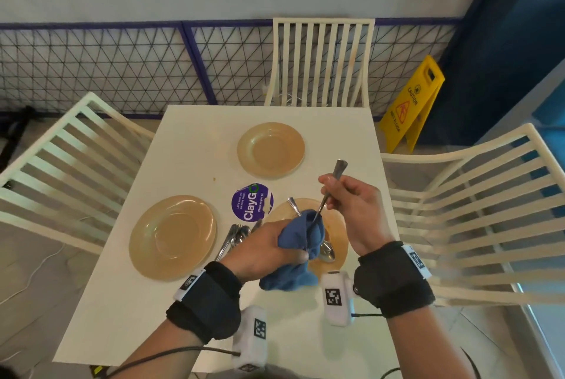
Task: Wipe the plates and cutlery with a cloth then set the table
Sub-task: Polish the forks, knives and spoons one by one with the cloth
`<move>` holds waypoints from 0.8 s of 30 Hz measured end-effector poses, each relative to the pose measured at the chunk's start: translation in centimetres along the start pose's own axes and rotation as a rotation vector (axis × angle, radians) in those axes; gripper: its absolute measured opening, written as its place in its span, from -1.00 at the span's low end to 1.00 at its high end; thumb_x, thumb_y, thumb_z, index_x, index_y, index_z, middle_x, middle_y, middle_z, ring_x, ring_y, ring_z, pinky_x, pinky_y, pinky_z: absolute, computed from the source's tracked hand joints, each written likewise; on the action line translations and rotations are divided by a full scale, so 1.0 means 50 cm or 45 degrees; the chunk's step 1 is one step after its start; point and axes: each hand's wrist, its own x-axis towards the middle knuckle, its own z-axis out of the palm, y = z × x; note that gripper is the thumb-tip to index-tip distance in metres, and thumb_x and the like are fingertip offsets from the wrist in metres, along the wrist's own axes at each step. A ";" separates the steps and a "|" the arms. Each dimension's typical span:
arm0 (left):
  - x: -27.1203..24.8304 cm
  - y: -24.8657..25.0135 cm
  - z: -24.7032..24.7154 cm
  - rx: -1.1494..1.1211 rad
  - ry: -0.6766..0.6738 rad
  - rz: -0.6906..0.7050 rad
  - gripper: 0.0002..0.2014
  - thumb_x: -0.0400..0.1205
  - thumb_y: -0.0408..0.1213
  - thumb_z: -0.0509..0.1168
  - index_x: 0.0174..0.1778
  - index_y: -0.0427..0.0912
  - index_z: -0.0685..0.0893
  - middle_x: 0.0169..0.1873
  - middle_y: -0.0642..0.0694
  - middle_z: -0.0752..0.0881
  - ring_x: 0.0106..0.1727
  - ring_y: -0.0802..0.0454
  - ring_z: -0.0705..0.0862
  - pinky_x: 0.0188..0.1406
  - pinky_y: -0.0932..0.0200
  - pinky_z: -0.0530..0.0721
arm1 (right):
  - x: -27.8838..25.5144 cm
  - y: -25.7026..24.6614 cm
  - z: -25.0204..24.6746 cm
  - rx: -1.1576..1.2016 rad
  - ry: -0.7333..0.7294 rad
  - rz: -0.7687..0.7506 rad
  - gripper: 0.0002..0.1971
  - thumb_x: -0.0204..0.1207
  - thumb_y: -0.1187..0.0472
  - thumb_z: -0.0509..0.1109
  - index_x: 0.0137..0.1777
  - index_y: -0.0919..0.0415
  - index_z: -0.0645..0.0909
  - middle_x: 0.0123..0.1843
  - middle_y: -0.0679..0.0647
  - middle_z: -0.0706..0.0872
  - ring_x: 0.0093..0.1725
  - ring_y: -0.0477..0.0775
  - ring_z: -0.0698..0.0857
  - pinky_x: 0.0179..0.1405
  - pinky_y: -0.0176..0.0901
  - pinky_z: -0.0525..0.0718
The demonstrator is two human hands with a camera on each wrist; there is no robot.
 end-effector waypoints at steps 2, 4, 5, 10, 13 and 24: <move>0.000 -0.013 -0.015 -0.036 -0.039 -0.035 -0.76 0.53 -0.23 0.52 0.11 -0.05 0.76 -0.01 -0.05 0.86 0.07 -0.04 0.83 0.20 -0.05 0.78 | -0.002 0.010 0.009 0.036 -0.014 0.015 -0.85 0.66 0.30 0.41 0.03 0.33 0.81 -0.26 0.11 0.70 -0.30 -0.03 0.55 -0.17 -0.17 0.60; 0.003 -0.023 -0.027 -0.033 0.020 -0.065 -0.83 0.52 -0.19 0.55 0.00 -0.06 0.79 -0.10 -0.01 0.88 -0.01 0.02 0.84 0.19 -0.05 0.78 | -0.010 0.020 0.019 0.066 -0.044 0.042 -0.84 0.66 0.28 0.41 0.06 0.32 0.82 -0.24 0.11 0.71 -0.27 0.01 0.55 -0.12 -0.11 0.61; 0.002 -0.029 -0.032 -0.030 0.069 -0.086 -0.87 0.52 -0.17 0.57 -0.09 -0.05 0.79 -0.18 0.03 0.87 -0.10 0.09 0.83 0.12 0.03 0.78 | -0.012 0.023 0.026 0.076 -0.052 0.054 -0.83 0.66 0.27 0.41 0.06 0.31 0.81 -0.24 0.10 0.71 -0.26 0.03 0.56 -0.10 -0.08 0.62; -0.011 -0.049 -0.045 -0.025 0.141 -0.094 -0.81 0.56 -0.12 0.54 -0.26 -0.14 0.76 -0.37 0.02 0.78 -0.32 0.14 0.70 -0.16 0.17 0.68 | 0.001 0.031 0.046 0.174 0.020 0.056 -0.83 0.64 0.29 0.41 0.08 0.36 0.80 -0.23 0.13 0.69 -0.28 0.00 0.56 -0.12 -0.08 0.59; -0.027 -0.067 -0.073 -0.108 0.001 -0.113 -0.82 0.59 -0.21 0.51 0.03 -0.22 0.78 -0.20 -0.03 0.83 -0.15 0.12 0.77 0.01 0.11 0.72 | 0.005 0.044 0.064 0.217 0.051 0.083 -0.75 0.54 0.20 0.48 0.10 0.36 0.80 -0.22 0.15 0.69 -0.26 0.02 0.55 -0.08 -0.03 0.57; -0.105 -0.178 -0.240 0.057 0.179 -0.181 -0.77 0.61 -0.28 0.40 0.11 0.13 0.75 -0.04 0.14 0.86 0.00 0.24 0.80 0.12 0.10 0.71 | 0.044 0.140 0.185 0.232 0.136 0.194 -0.83 0.69 0.29 0.38 0.09 0.36 0.77 -0.26 0.11 0.72 -0.33 -0.02 0.59 -0.23 -0.27 0.68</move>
